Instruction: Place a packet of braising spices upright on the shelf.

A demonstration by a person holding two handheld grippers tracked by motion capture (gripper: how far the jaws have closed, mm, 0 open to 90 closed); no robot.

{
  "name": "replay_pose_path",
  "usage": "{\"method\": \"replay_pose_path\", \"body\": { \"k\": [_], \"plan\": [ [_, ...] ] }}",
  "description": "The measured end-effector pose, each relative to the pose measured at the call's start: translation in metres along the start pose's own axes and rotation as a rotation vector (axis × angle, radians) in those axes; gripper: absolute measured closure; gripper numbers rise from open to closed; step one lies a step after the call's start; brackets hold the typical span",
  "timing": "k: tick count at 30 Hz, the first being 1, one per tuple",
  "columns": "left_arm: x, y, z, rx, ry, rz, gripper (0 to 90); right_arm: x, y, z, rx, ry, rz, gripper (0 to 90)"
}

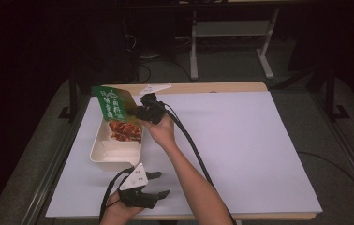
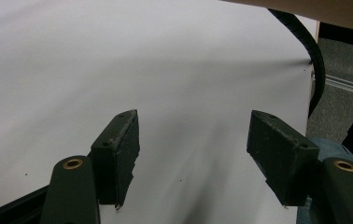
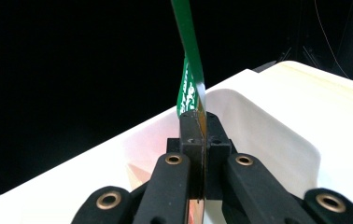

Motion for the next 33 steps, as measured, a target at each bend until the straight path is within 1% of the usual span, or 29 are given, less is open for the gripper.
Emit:
{"method": "replay_pose_path", "body": {
  "k": [2, 3, 4, 5, 6, 7, 8, 10, 11, 13, 16, 20, 22, 26, 29, 33],
  "plan": [
    [0.0, 0.0, 0.0, 0.0, 0.0, 0.001, 33.3, 0.0, -0.001, 0.0, 0.009, 0.0, 0.006, 87.2],
    [0.0, 0.0, 0.0, 0.0, 0.0, 0.001, 33.1, -0.001, -0.002, 0.0, 0.013, -0.001, 0.008, 84.3],
    [0.0, 0.0, 0.0, 0.001, 0.0, 0.0, 33.1, -0.001, -0.002, 0.0, 0.013, -0.001, 0.008, 84.3],
    [0.001, 0.0, 0.0, 0.002, 0.0, -0.001, 32.8, -0.001, -0.006, 0.0, 0.016, 0.009, 0.008, 78.5],
    [0.001, 0.0, 0.0, 0.002, 0.0, -0.001, 32.7, -0.001, -0.006, 0.0, 0.016, 0.009, 0.008, 78.5],
    [0.001, 0.0, 0.0, 0.004, 0.0, -0.003, 32.7, -0.001, -0.008, -0.001, 0.017, 0.011, 0.008, 75.9],
    [0.002, 0.0, 0.0, 0.005, -0.003, -0.003, 32.2, 0.0, -0.013, -0.002, 0.025, 0.003, 0.012, 70.7],
    [0.002, 0.0, 0.0, 0.005, -0.003, -0.006, 31.9, 0.001, -0.015, -0.003, 0.027, 0.001, 0.013, 69.4],
    [0.003, 0.0, 0.0, 0.006, -0.005, -0.008, 31.5, 0.004, -0.02, -0.004, 0.034, -0.006, 0.011, 66.7],
    [0.003, 0.0, 0.0, 0.004, -0.007, -0.01, 31.3, 0.005, -0.022, -0.004, 0.039, -0.007, 0.01, 65.9],
    [0.004, 0.0, 0.0, 0.004, -0.011, -0.012, 31.1, 0.006, -0.029, -0.005, 0.045, -0.017, 0.02, 64.2],
    [0.005, 0.0, 0.001, 0.008, -0.013, -0.016, 30.2, 0.007, -0.038, -0.005, 0.038, -0.011, 0.021, 61.4],
    [0.005, 0.001, 0.001, 0.011, -0.013, -0.017, 29.7, 0.008, -0.044, -0.004, 0.038, -0.008, 0.015, 59.3],
    [0.007, 0.001, 0.001, 0.01, -0.015, -0.021, 29.4, 0.008, -0.05, -0.002, 0.045, -0.011, 0.013, 56.6],
    [0.007, 0.001, 0.001, 0.014, -0.016, -0.022, 28.7, 0.011, -0.059, -0.002, 0.04, -0.014, -0.003, 53.4],
    [0.008, 0.002, 0.002, 0.017, -0.021, -0.024, 28.2, 0.013, -0.066, -0.002, 0.047, -0.017, -0.008, 51.5]
  ]
}}
Point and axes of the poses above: each handheld gripper's, and its own axes: y roughly forward along the jaws, z roughly out of its underside, x roughly to its left, the point moved 8 cm from there along y, roughly forward along the jaws, and after that the axes turned 14 degrees about -z, right-handed, at the moved point
